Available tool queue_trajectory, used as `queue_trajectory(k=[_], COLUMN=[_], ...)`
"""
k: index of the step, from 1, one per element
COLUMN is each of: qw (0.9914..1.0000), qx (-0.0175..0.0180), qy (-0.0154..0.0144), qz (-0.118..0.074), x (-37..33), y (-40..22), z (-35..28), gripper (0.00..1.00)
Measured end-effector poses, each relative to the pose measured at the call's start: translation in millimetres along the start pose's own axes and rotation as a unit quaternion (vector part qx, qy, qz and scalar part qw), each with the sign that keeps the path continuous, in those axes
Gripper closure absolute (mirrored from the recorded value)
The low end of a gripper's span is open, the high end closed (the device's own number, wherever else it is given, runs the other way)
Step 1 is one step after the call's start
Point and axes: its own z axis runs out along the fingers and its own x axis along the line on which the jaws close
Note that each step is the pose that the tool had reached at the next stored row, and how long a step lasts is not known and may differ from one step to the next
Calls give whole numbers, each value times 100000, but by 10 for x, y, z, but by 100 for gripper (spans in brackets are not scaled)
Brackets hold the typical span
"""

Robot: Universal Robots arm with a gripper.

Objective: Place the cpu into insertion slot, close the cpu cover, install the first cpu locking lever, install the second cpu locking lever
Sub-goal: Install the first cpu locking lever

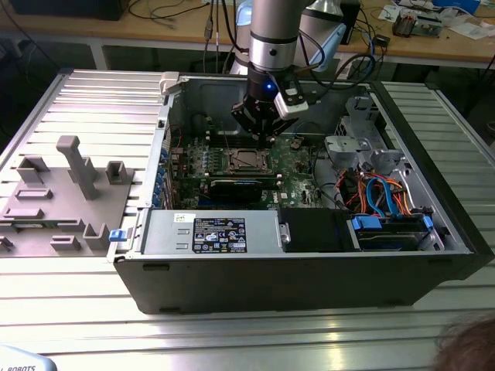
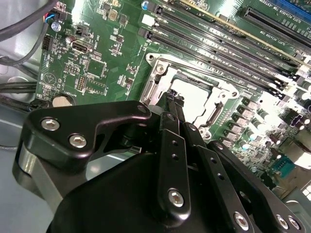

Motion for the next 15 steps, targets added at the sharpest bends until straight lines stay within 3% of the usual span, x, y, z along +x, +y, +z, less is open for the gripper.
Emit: queue_trajectory(k=[15], qw=[99979], qx=[-38], qy=[-147], qz=[-2056], x=[0], y=[0], z=[0], gripper=[89])
